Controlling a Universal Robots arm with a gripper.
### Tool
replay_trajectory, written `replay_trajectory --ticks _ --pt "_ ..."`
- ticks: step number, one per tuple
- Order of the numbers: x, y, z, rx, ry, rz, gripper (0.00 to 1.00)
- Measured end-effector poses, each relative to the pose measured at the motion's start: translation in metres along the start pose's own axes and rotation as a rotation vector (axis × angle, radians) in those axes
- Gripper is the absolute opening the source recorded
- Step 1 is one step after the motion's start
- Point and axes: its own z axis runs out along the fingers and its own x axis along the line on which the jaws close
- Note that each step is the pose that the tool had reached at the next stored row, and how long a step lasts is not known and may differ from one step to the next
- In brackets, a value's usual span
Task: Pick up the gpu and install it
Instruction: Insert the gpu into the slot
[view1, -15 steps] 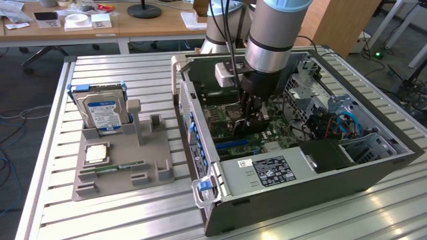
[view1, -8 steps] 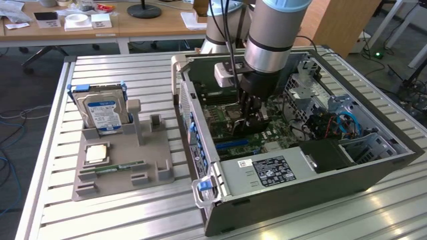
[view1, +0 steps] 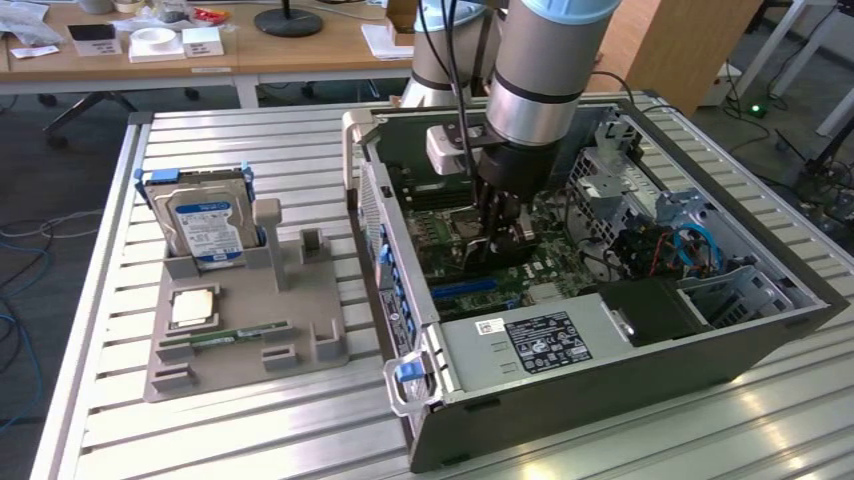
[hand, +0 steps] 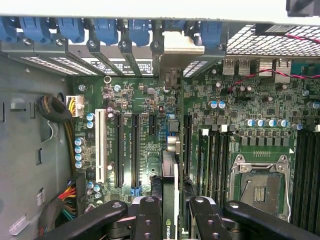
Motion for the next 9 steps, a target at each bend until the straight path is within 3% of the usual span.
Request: replay_trajectory --ticks 9 --pt "0.0000 0.0024 -0.0001 0.0000 0.0001 0.000 0.26"
